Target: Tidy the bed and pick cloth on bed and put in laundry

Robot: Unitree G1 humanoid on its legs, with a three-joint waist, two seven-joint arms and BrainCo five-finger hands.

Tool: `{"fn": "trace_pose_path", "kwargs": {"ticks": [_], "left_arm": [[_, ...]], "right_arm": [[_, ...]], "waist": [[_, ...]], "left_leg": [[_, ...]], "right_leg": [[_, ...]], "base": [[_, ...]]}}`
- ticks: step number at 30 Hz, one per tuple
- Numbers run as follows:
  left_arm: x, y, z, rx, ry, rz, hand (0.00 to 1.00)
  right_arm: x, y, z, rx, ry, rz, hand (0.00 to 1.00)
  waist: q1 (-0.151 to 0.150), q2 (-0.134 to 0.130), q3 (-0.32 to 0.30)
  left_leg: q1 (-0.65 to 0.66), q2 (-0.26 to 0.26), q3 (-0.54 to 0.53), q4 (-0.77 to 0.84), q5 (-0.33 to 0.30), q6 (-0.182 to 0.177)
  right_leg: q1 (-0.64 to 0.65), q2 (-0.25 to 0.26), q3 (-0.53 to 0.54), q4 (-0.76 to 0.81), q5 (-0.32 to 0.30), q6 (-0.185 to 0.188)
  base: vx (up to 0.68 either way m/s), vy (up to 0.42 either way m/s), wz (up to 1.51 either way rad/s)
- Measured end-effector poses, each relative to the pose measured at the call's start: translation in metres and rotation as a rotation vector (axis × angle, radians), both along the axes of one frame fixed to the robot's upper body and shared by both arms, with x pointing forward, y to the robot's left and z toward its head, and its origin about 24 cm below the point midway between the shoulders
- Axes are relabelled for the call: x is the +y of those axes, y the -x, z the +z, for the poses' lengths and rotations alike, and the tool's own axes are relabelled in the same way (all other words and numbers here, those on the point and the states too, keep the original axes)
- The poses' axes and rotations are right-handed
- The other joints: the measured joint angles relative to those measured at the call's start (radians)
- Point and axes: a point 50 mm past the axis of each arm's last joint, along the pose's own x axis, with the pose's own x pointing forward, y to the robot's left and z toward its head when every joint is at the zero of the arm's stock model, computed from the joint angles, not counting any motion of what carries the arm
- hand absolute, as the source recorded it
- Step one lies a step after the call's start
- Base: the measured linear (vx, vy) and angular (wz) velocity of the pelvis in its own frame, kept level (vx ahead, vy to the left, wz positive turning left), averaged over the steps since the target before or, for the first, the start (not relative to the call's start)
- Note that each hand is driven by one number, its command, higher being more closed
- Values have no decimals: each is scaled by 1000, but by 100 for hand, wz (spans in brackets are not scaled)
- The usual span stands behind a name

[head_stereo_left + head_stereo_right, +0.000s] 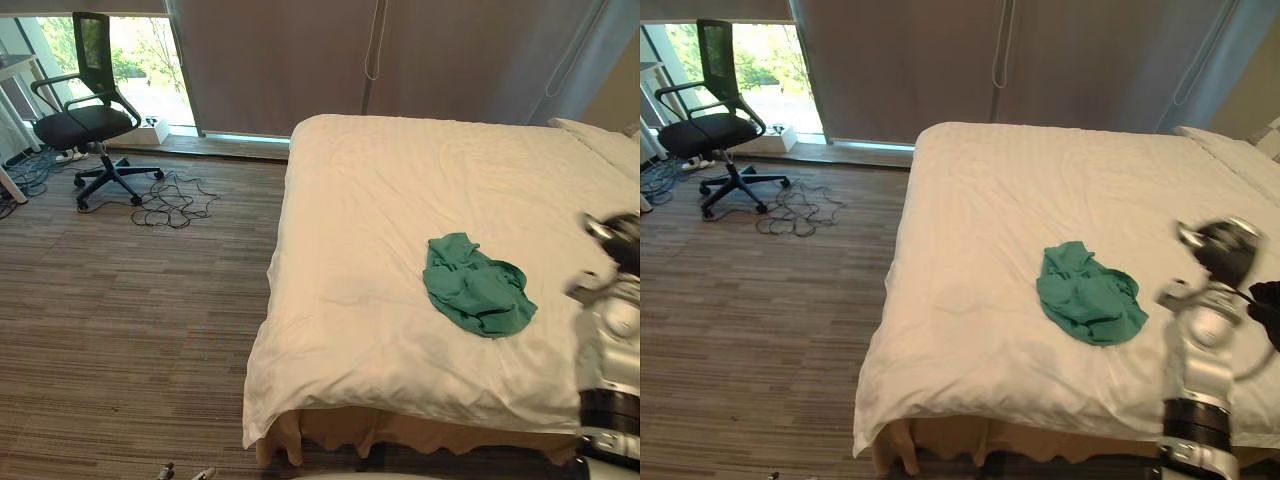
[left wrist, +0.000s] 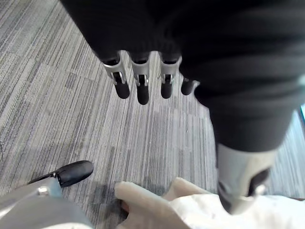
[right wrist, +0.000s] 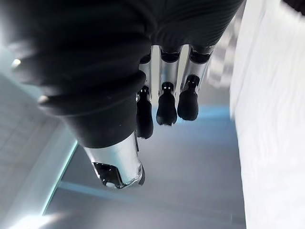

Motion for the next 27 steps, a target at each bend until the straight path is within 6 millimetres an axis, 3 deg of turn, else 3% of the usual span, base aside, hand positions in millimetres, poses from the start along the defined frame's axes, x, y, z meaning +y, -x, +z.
{"fn": "trace_pose_path", "kwargs": {"ticks": [2,3,5,9,12,14,17,20,24,27], "left_arm": [[-6,-5,-2,0,14,-27,0],[-6,-7,-2,-4,17,-29,0],[-7,-11,-2,-24,24,-16,0],[-6,-17,0,-53,25,-13,0],[-5,-45,5,-114,11,-72,0],[0,-87,21,-224,-28,-140,0],[2,-121,37,-324,-53,-171,0],[-2,-153,53,-392,-61,-202,0],[-16,-193,69,-431,-9,-225,0],[-26,-208,75,-445,18,-258,0]], "right_arm": [[52,-17,-2,23,44,262,100],[63,-20,-2,27,58,321,100],[109,-31,-5,66,101,552,100],[162,-43,-7,149,124,766,100],[203,-51,3,161,178,878,100],[235,-57,20,128,186,926,100],[244,-65,27,129,185,902,100],[245,-75,27,174,184,863,100],[222,-83,-10,331,162,786,100],[231,-77,-17,334,181,857,100]], "waist": [[15,6,14],[18,11,20],[23,31,38],[54,30,48],[89,1,110],[141,-28,223],[181,-26,348],[188,-2,441],[172,42,481],[158,64,493]], "left_leg": [[-1,-3,-7,0,0,0],[-3,-3,-13,0,0,0],[-22,-6,-50,4,4,5],[-65,-3,-135,6,24,22],[-129,10,-193,6,48,21],[-221,35,-232,7,83,19],[-279,38,-261,7,114,30],[-353,28,-274,7,139,45],[-425,13,-264,7,155,62],[-446,7,-243,7,156,63]], "right_leg": [[0,-1,0,0,1,0],[0,-1,-2,0,1,0],[-4,-1,-22,0,3,0],[-6,5,-60,-4,9,-9],[-36,23,-112,-6,11,-16],[-114,46,-133,16,19,-37],[-163,46,-152,38,27,-48],[-237,36,-156,56,43,-48],[-327,13,-137,74,62,-40],[-366,4,-110,79,72,-34]], "base": [[-9,2,2],[-29,-1,10],[-20,-15,25],[17,-36,34],[-85,-48,50],[-176,-42,32],[-130,16,26],[-129,84,11],[-61,84,-9],[-20,50,-20]]}}
